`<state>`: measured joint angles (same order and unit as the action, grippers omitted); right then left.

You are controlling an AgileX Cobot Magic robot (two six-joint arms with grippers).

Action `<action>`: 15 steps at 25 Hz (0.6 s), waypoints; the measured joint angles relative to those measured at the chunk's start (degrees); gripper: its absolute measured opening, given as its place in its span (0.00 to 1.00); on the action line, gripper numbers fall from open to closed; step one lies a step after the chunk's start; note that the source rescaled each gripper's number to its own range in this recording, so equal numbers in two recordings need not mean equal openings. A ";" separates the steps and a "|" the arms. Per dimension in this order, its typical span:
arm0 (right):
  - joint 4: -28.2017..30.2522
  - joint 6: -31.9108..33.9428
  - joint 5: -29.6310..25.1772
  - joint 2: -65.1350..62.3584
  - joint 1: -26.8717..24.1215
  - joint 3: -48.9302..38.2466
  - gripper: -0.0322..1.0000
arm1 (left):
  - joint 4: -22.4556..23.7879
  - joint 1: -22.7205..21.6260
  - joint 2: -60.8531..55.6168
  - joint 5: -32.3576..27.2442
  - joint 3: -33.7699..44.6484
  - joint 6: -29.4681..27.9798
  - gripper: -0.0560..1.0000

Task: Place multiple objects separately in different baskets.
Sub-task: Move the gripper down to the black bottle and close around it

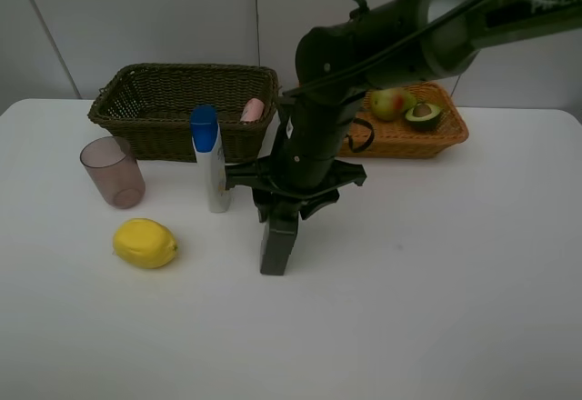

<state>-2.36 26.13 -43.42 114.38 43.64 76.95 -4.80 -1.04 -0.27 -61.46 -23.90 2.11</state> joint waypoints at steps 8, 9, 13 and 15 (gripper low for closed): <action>-0.04 0.05 -0.57 0.00 0.00 0.00 0.17 | 0.00 0.00 0.00 0.00 0.00 0.00 0.89; -0.04 0.05 -0.57 0.00 0.00 0.00 0.17 | 0.00 0.00 0.00 0.00 0.00 0.00 0.89; -0.04 0.05 -0.57 0.00 0.00 0.00 0.17 | 0.00 0.00 0.00 0.00 0.00 0.00 0.89; -0.04 0.10 -0.57 0.00 0.00 0.00 0.17 | 0.00 0.00 0.00 0.00 0.00 0.00 0.89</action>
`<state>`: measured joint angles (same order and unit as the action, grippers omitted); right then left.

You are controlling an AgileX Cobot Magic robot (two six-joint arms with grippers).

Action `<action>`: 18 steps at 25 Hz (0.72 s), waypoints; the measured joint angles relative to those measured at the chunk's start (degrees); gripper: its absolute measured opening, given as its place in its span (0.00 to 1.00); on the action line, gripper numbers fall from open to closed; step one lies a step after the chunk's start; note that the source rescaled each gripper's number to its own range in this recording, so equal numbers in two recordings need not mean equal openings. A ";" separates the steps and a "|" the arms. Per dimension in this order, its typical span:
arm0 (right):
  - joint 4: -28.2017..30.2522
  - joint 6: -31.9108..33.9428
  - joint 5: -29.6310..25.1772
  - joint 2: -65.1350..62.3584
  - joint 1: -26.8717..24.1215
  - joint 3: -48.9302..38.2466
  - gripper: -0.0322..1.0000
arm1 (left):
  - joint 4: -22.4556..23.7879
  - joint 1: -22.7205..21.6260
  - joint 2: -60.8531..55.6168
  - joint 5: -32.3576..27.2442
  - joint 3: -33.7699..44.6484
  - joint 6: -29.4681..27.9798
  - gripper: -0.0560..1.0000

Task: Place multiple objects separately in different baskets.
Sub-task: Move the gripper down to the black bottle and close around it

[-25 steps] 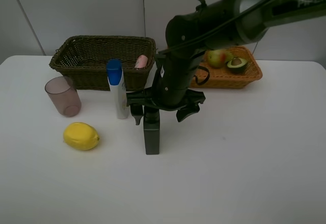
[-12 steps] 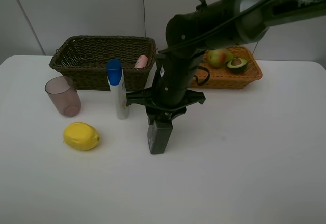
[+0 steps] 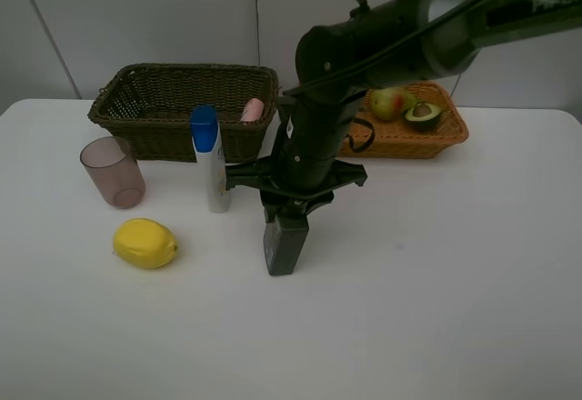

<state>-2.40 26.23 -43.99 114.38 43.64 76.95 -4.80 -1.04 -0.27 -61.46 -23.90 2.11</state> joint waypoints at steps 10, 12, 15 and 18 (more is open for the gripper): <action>0.00 0.00 0.00 0.00 0.00 0.00 0.17 | 0.00 0.00 0.00 0.00 0.00 0.00 0.89; 0.00 0.07 0.00 0.00 0.00 0.00 0.17 | 0.00 0.00 0.00 0.00 0.00 0.00 0.89; 0.00 0.11 -0.02 0.00 0.00 0.00 0.17 | 0.00 0.00 0.00 0.00 0.00 0.00 0.89; 0.00 0.11 -0.06 0.00 0.00 0.00 0.17 | 0.00 0.00 0.00 0.00 0.00 0.00 0.89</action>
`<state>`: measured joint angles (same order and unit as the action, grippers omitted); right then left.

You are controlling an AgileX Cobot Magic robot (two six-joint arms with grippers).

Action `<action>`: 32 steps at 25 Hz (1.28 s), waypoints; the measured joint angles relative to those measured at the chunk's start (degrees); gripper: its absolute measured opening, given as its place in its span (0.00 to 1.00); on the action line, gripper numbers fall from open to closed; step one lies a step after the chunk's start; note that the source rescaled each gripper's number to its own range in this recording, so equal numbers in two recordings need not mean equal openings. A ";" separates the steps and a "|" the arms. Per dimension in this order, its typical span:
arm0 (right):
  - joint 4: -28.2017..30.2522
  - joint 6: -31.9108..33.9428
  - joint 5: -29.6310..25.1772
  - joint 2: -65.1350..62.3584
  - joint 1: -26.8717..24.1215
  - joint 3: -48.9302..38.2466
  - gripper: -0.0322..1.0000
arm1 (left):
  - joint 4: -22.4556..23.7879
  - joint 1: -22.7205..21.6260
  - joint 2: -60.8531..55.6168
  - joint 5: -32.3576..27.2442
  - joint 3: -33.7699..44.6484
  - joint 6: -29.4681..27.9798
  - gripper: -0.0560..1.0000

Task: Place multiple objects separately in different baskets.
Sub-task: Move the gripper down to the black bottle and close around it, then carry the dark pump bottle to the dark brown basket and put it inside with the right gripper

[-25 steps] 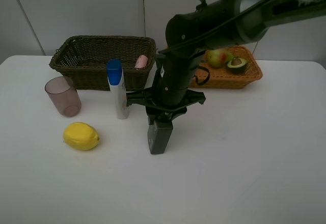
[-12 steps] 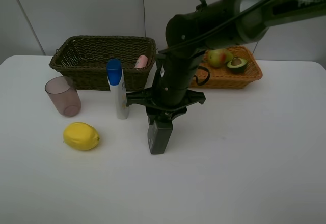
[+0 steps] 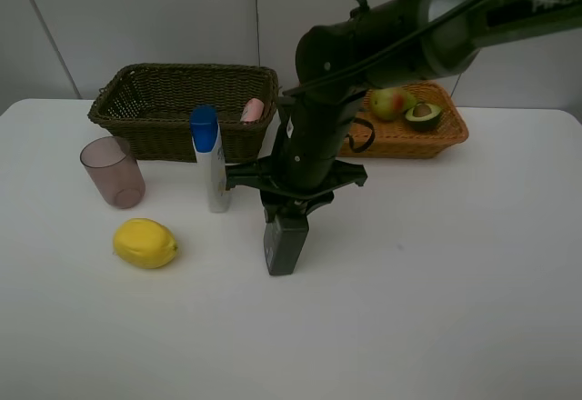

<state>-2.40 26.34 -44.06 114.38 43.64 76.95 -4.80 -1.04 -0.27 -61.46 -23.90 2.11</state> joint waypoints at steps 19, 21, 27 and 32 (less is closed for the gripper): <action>1.76 -0.29 -1.53 -6.44 0.00 0.06 0.17 | 0.00 0.00 0.00 0.00 0.00 0.00 0.89; 2.40 -0.36 -1.67 -7.77 0.00 0.06 0.17 | 0.00 0.00 0.00 0.00 0.00 0.00 0.89; 5.58 -0.41 -5.79 -10.30 0.00 4.01 0.17 | 0.00 0.00 0.00 0.00 0.00 0.00 0.89; 10.29 -0.41 -12.09 -10.36 0.00 12.23 0.17 | 0.00 0.00 0.00 0.00 0.00 0.00 0.89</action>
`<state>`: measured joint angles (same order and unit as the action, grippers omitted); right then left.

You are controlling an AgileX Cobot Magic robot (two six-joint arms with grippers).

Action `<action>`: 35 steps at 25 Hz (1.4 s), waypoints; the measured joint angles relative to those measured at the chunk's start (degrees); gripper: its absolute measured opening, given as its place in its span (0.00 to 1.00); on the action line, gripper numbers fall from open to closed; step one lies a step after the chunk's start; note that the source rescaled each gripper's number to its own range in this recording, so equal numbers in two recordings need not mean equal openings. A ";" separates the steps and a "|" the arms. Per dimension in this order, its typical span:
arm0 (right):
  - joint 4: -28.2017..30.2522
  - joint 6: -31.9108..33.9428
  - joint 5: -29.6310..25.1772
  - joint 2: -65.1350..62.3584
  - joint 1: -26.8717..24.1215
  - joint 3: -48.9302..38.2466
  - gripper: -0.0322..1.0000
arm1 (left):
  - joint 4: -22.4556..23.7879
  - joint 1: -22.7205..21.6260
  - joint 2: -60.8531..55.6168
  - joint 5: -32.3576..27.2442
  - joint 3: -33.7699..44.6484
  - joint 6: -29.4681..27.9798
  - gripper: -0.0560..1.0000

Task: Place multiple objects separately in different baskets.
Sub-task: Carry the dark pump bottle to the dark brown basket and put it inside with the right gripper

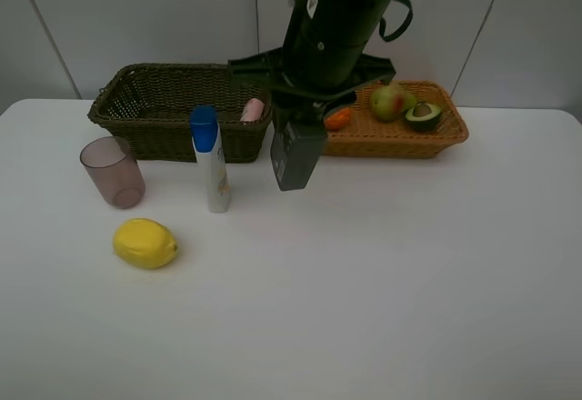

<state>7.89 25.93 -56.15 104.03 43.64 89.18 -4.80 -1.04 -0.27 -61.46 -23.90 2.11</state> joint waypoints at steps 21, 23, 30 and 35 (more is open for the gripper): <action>6.12 -4.96 25.57 3.47 -3.70 10.36 0.17 | 0.00 0.00 0.00 0.00 0.00 0.00 0.89; 6.12 -4.96 28.84 5.07 -4.68 10.36 0.17 | 0.00 0.00 0.00 0.00 0.00 0.00 0.89; 6.06 -4.96 40.87 11.76 -8.06 10.36 0.17 | 0.00 0.00 0.00 0.00 0.00 0.00 0.89; 6.11 -4.96 48.34 16.73 -9.56 10.36 0.17 | 0.00 0.00 0.00 0.00 0.00 0.00 0.89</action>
<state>14.00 20.97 -7.81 120.76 34.08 99.54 -4.80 -1.04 -0.27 -61.46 -23.90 2.11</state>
